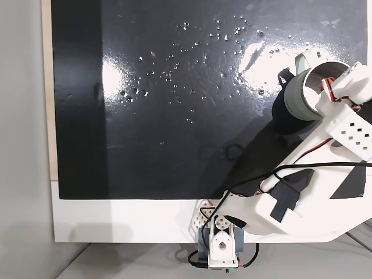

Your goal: Grasp a cube and put it in the cup.

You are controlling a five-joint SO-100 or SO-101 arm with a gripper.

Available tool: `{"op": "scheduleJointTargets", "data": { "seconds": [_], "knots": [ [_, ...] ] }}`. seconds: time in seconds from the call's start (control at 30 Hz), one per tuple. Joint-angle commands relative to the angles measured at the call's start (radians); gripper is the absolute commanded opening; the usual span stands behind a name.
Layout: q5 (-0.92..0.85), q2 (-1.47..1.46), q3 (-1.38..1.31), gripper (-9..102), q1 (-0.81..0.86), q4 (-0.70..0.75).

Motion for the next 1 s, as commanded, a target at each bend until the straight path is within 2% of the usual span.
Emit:
{"op": "scheduleJointTargets", "data": {
  "seconds": [0.0, 0.1, 0.17, 0.97],
  "knots": [
    [-0.003, 0.002, -0.072, 10, 0.011, 0.011],
    [-0.021, 0.008, -0.075, 18, 0.009, 0.012],
    [-0.029, 0.017, -0.060, 20, 0.008, 0.012],
    [-0.017, 0.066, 0.009, 19, -0.023, 0.012]
  ]
}}
